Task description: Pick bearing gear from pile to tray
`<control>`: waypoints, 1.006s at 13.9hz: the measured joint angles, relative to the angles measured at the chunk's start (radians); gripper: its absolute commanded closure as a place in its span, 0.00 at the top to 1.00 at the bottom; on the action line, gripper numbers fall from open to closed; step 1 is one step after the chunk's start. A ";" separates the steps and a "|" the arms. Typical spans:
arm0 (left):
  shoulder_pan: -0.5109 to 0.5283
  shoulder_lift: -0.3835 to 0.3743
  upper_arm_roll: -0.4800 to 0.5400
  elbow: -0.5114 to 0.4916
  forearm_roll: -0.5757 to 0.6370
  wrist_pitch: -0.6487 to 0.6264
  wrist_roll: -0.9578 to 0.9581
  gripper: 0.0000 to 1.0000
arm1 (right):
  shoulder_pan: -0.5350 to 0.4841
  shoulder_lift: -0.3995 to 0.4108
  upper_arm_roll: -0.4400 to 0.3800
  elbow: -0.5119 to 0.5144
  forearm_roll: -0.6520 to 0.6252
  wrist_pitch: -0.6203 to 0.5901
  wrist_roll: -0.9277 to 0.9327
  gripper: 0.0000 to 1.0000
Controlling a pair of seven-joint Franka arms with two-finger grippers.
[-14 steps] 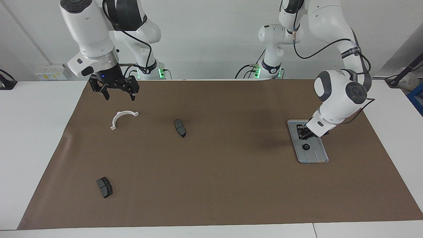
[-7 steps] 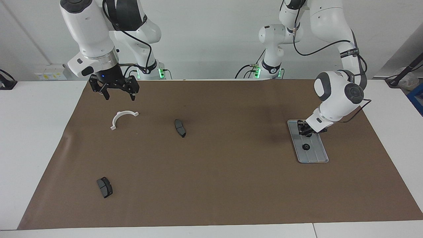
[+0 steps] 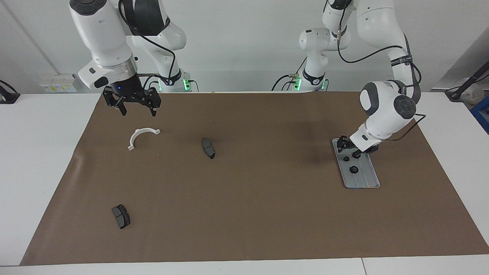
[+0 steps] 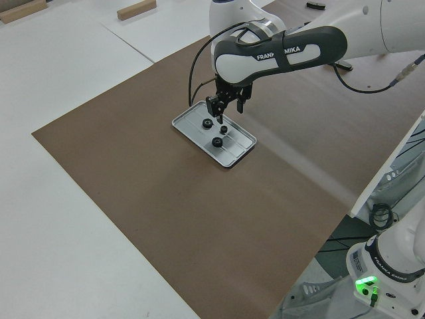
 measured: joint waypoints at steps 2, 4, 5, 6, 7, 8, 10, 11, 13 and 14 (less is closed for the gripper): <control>0.000 -0.009 0.000 0.032 0.000 -0.003 0.000 1.00 | 0.000 0.000 0.000 0.000 0.000 0.000 0.000 1.00; 0.000 -0.022 0.000 0.088 0.000 -0.021 0.000 1.00 | 0.000 0.000 0.000 0.000 0.000 0.000 0.000 1.00; 0.000 -0.027 0.000 0.124 0.002 -0.039 0.000 1.00 | 0.000 0.000 0.000 0.000 0.000 0.000 0.000 1.00; 0.000 -0.031 0.000 0.162 0.007 -0.062 0.000 1.00 | 0.000 0.000 0.000 0.000 0.000 0.000 0.000 1.00; 0.000 -0.035 0.000 0.203 0.015 -0.094 0.000 1.00 | 0.000 0.000 0.000 0.000 0.000 0.000 0.000 1.00; 0.000 -0.036 0.001 0.249 0.026 -0.132 0.000 1.00 | 0.000 0.000 0.000 0.000 0.000 0.000 0.000 1.00; 0.000 -0.037 0.001 0.343 0.051 -0.200 0.000 1.00 | 0.000 0.000 0.000 0.000 0.000 0.000 0.000 1.00; 0.000 -0.038 0.001 0.379 0.053 -0.231 0.000 1.00 | 0.000 0.000 0.000 0.000 0.000 0.000 0.000 1.00; 0.000 -0.039 0.003 0.429 0.056 -0.304 0.000 1.00 | 0.000 0.000 0.000 0.000 0.000 0.000 0.000 1.00; 0.001 -0.039 0.004 0.454 0.056 -0.344 0.000 1.00 | 0.000 0.000 0.000 0.000 0.000 0.000 0.000 1.00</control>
